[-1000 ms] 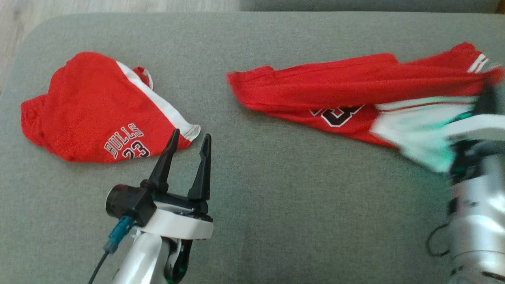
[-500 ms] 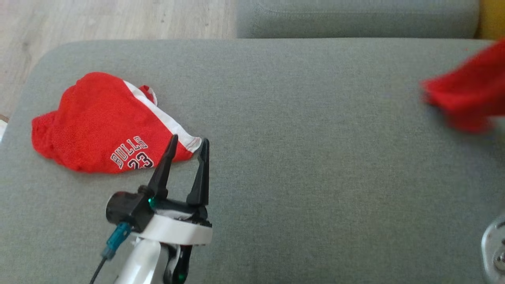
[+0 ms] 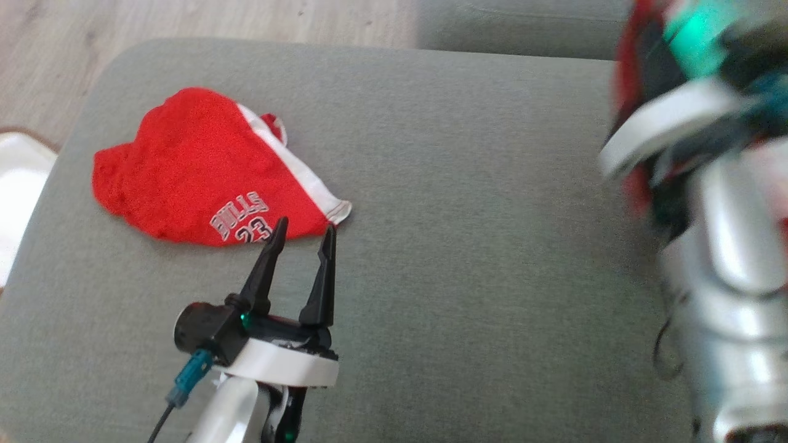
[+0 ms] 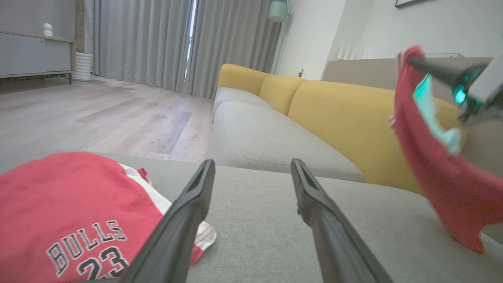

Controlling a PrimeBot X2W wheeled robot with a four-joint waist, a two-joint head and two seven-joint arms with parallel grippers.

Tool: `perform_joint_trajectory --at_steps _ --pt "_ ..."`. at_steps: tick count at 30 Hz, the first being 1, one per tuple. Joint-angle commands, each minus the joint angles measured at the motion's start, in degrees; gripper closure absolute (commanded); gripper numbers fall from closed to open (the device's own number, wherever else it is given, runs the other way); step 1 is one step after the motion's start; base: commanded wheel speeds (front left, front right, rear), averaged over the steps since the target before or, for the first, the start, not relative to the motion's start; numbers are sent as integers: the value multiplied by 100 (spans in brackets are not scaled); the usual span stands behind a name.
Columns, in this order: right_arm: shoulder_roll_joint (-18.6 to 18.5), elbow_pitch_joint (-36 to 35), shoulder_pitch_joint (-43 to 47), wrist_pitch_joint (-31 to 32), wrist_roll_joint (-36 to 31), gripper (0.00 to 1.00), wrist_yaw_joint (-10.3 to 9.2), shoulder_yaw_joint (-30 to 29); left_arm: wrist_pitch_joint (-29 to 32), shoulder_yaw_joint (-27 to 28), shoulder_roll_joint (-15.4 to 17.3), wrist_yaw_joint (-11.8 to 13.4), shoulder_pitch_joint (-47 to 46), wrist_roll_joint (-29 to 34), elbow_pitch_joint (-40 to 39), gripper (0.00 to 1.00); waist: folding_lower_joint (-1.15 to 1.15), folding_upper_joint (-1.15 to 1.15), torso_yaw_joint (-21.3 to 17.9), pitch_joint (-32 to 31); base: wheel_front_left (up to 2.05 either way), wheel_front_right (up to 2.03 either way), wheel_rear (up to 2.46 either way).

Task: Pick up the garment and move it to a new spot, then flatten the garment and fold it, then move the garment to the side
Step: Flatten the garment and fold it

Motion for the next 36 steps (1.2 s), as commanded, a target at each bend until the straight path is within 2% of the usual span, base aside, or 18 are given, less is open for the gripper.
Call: perform_joint_trajectory --at_steps 1,5,6,7,8,13,16,19,23,29,33,34,36 --pt "106 95 17 -99 85 100 39 406 -36 233 10 -9 -319 -19 -139 0 -1 0 177 114 0 0 0" --pt "248 1047 346 -334 370 100 39 1457 -36 244 10 -41 -406 -3 -70 0 -1 0 371 161 0 0 0" --pt "272 1248 395 -390 458 69 39 1715 -36 237 10 -46 -413 -9 -58 0 -1 0 401 159 0 0 0" --pt "286 1409 417 -483 464 14 39 2018 -36 228 10 -50 -417 -19 -50 0 -1 0 428 158 0 0 0" --pt "294 1547 429 -587 467 0 39 2296 -36 216 10 -54 -420 -29 -43 0 -1 0 453 154 0 0 0" --pt "301 1604 446 -766 1327 0 39 3612 -36 200 10 -62 -393 -66 -7 0 -1 0 465 84 0 0 0" --pt "302 1603 347 -867 1603 0 39 3860 -36 211 10 -48 -374 -91 -4 0 -1 0 393 12 0 0 0" --pt "303 1578 243 -1089 1776 0 39 3787 -36 244 10 -22 -339 -97 -38 0 -1 0 255 -53 0 0 0" --pt "303 1568 177 -1361 1769 0 39 3334 -36 306 10 -3 -292 -76 -92 0 -1 0 77 -114 0 0 0" --pt "47 1207 526 -1617 1308 0 39 2004 -36 410 10 30 -213 -75 -290 0 -1 0 -296 -157 0 0 0" --pt "-59 630 1133 -1649 983 0 39 1071 -36 455 10 53 -173 -73 -343 0 -1 0 -481 -167 0 0 0" --pt "12 207 1472 -1653 804 0 39 589 -36 512 10 91 -154 -74 -328 0 -1 0 -571 -165 0 0 0" --pt "110 -288 1824 -1655 608 0 39 257 -36 571 10 116 -130 -67 -310 0 -1 0 -666 -163 0 0 0"
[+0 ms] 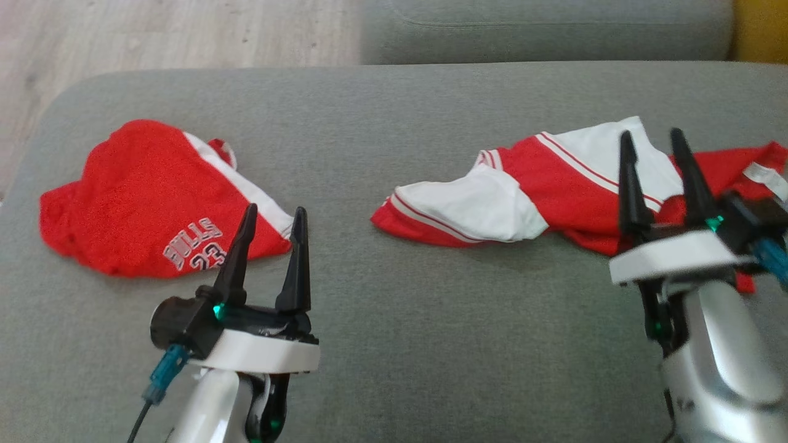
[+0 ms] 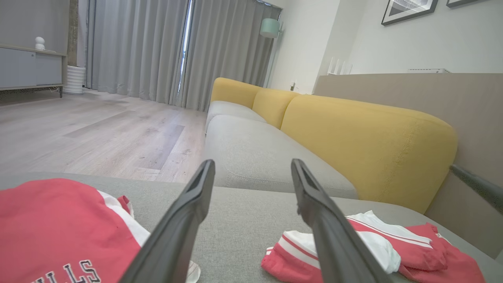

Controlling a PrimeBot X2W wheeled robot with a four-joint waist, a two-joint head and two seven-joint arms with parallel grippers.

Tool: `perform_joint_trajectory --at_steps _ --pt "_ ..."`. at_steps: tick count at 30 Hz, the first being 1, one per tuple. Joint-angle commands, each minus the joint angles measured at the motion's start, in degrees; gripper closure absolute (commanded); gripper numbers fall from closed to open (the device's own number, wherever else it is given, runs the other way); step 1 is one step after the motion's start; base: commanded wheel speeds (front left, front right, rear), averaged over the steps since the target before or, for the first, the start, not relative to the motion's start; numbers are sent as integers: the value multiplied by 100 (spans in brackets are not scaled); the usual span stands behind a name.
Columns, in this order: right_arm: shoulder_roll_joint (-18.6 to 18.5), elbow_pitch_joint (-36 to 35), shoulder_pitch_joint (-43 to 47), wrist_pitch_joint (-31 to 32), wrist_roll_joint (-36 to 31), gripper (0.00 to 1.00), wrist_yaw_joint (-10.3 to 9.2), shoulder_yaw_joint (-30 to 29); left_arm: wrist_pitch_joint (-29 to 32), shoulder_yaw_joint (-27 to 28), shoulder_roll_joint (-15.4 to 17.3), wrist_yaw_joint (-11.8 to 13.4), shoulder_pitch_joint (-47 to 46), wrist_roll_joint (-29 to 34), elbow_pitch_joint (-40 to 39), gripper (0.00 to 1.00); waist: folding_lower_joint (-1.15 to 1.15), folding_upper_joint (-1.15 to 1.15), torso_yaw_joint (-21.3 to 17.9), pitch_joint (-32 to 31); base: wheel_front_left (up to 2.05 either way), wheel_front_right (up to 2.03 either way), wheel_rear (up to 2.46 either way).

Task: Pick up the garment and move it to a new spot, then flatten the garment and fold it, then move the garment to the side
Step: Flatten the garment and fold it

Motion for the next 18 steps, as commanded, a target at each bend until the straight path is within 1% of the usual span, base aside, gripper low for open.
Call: perform_joint_trajectory --at_steps 1,3,5,8,13,18 --pt "114 -310 -60 -60 -70 0 39 91 -36 211 7 9 -60 -2 -169 0 0 0 -76 -2 0 0 0" --pt "191 -676 301 -60 -144 0 39 -127 -36 244 7 2 -29 5 -150 0 0 0 -137 -16 0 0 0" --pt "233 -960 641 -61 -177 0 39 -213 -36 267 7 -8 -10 17 -154 0 0 0 -177 -17 0 0 0" --pt "255 -1182 1046 -61 -202 0 39 -250 -36 350 7 -15 -3 31 -210 0 0 0 -229 -19 0 0 0" --pt "260 -1333 1398 -61 -50 0 39 -207 -36 443 7 -28 44 98 -225 0 0 0 -280 -34 0 0 0" --pt "261 -1311 1350 -62 -66 0 39 -157 -36 405 7 -43 56 119 -240 0 0 0 -244 -10 0 0 0"
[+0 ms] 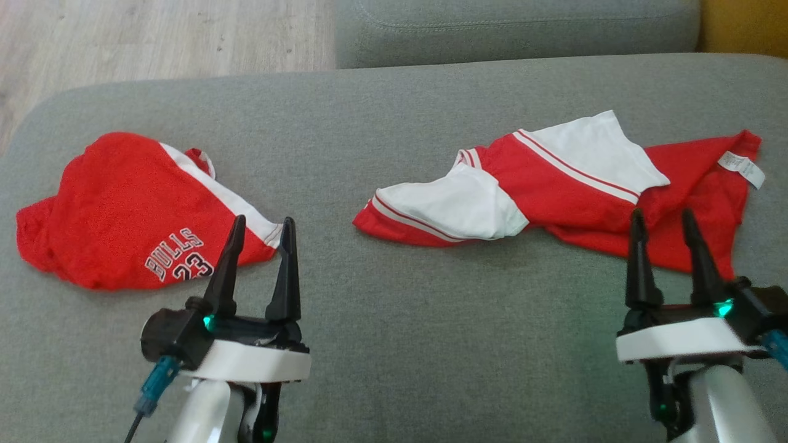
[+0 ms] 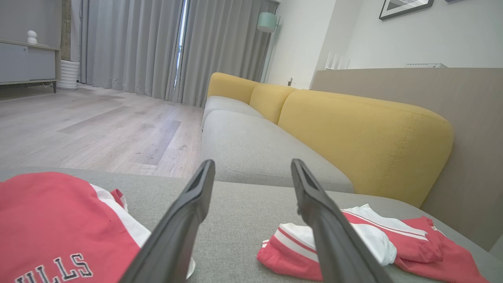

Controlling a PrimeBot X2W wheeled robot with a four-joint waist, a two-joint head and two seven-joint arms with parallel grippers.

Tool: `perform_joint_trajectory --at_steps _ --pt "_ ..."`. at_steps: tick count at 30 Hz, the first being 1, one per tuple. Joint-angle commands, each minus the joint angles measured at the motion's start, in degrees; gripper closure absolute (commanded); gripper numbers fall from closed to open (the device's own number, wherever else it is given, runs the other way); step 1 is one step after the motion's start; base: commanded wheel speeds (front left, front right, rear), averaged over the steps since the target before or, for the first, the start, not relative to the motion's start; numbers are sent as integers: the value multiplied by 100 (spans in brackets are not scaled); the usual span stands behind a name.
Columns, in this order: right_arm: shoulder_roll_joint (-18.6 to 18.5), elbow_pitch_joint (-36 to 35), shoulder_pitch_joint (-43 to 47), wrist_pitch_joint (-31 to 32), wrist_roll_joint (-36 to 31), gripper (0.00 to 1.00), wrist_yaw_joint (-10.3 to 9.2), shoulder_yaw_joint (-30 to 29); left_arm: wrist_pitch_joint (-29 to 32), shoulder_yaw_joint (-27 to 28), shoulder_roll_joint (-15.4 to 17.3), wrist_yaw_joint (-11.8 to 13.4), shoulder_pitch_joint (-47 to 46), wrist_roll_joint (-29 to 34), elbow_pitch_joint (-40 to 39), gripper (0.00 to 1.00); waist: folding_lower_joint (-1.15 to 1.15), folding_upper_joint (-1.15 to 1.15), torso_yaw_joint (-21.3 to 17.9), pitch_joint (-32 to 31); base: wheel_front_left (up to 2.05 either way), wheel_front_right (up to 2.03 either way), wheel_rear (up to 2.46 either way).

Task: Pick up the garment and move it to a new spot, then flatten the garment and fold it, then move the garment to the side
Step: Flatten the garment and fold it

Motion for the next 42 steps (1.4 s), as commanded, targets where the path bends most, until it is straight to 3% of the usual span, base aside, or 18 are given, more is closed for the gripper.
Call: perform_joint_trajectory --at_steps 1,10,16,27,28,29,35,42 --pt "-23 -121 -250 -61 -50 0 39 239 -36 190 9 -14 -144 52 -201 0 0 0 38 29 0 0 0" --pt "-22 603 -1168 436 -107 0 39 936 -36 43 9 -53 -345 41 -193 0 0 0 449 336 0 0 0" --pt "-22 1445 -1584 709 200 0 39 886 -36 14 9 -65 -368 0 -235 0 0 0 688 425 0 0 0" --pt "-22 2729 -2140 460 516 0 39 1199 -36 -50 9 -65 -366 -22 -162 0 0 0 919 478 0 0 0" --pt "-22 2784 -2177 424 533 96 39 1263 -36 -55 9 -64 -370 -9 -158 0 0 0 928 487 0 0 0" --pt "-22 2817 -2214 379 545 100 39 1335 -36 -56 9 -62 -376 3 -163 0 0 0 932 498 0 0 0" --pt "-22 2894 -2369 188 665 100 39 1730 -36 1 9 -49 -398 32 -209 0 0 0 909 470 0 0 0" --pt "-32 2239 -2273 -17 283 100 39 2785 -36 8 9 -20 -340 29 -239 0 0 0 879 277 0 0 0"
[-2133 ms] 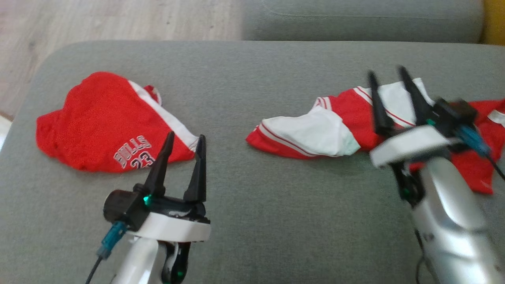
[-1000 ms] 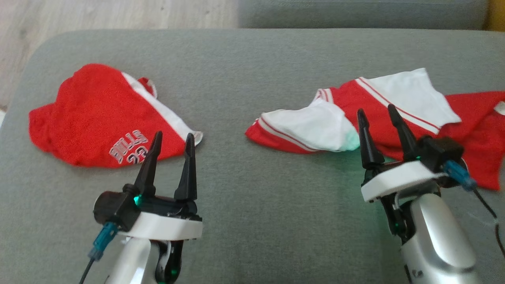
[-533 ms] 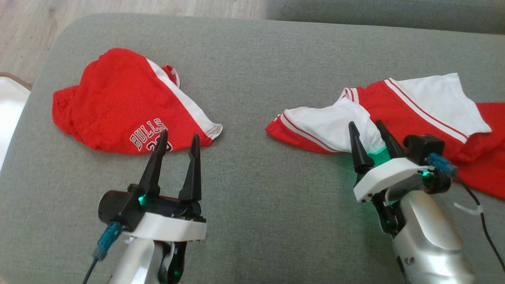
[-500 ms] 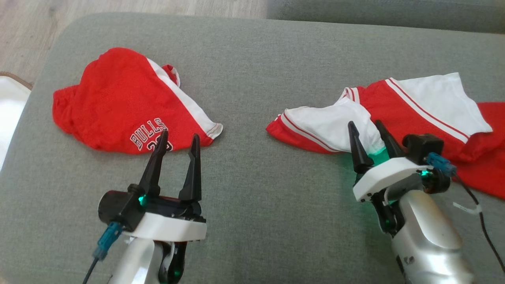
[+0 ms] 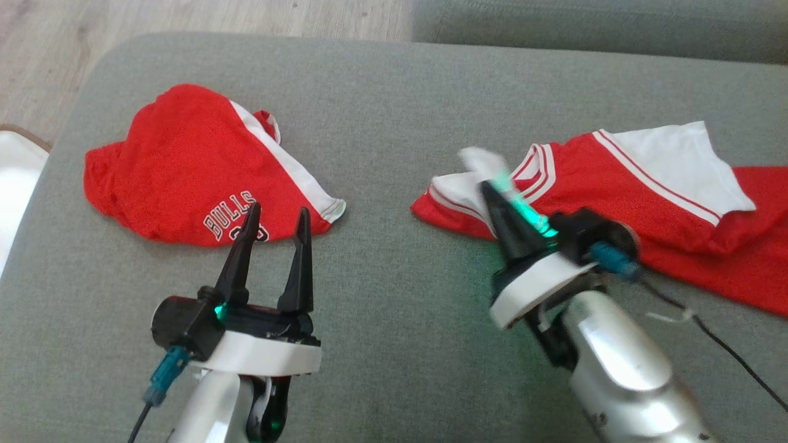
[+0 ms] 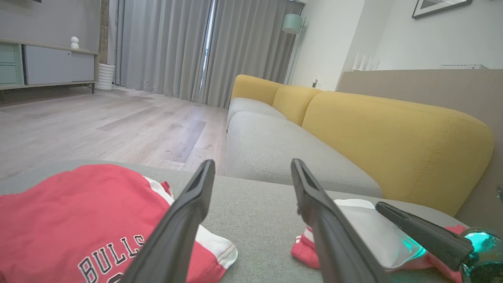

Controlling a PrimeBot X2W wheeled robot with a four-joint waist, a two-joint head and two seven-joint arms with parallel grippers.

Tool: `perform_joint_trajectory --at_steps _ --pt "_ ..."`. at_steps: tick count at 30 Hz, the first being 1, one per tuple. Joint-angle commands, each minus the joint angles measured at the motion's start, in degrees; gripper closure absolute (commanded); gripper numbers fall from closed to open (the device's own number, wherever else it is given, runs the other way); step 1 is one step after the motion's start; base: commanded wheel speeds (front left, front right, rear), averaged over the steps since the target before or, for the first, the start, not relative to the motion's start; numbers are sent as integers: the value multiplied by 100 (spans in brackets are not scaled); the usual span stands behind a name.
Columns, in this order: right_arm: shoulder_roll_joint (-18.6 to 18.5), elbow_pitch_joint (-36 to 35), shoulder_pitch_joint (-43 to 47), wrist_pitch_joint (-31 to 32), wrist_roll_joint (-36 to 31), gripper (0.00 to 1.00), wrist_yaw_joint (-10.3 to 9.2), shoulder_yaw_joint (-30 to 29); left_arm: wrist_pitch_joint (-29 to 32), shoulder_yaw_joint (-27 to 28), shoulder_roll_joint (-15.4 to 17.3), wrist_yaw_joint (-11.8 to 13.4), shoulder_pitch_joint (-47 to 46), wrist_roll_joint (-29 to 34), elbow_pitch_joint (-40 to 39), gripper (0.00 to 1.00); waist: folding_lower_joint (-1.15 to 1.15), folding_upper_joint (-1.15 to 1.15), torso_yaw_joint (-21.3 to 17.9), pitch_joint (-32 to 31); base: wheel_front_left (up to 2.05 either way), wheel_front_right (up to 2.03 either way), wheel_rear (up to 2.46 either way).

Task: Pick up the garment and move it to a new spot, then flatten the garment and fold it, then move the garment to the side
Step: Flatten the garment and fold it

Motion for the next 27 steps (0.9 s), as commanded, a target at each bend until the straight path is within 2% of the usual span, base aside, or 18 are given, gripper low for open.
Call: perform_joint_trajectory --at_steps 1,7,8,9,10,14,18,21,27 --pt "37 -273 -56 -92 -65 100 39 288 -36 210 10 24 -153 37 -187 0 0 0 -6 -77 0 0 0" --pt "-99 -486 329 -90 -509 100 39 1497 -36 220 10 42 -35 33 -139 0 0 0 5 -320 0 0 0" --pt "-102 -475 377 -79 -574 88 39 1656 -36 224 10 45 -20 34 -128 0 0 0 4 -353 0 0 0" --pt "-104 -461 420 -77 -621 22 39 1797 -36 228 10 49 -5 34 -122 0 0 0 2 -382 0 0 0" --pt "-99 -446 470 -77 -608 0 39 1904 -36 233 10 53 10 35 -116 0 0 0 -4 -413 0 0 0" --pt "-111 -391 567 28 -469 0 39 2161 -36 285 10 76 92 55 -117 0 0 0 -78 -495 0 0 0" --pt "-194 -431 573 14 -439 0 39 1879 -36 341 10 87 142 63 -140 0 0 0 -183 -525 0 0 0" --pt "-259 -594 662 -39 -452 0 39 1087 -36 362 10 92 151 58 -171 0 0 0 -309 -522 0 0 0" --pt "-218 -1265 1309 -114 -1111 0 39 -1318 -36 427 10 93 154 58 -231 0 0 0 -556 -473 0 0 0"
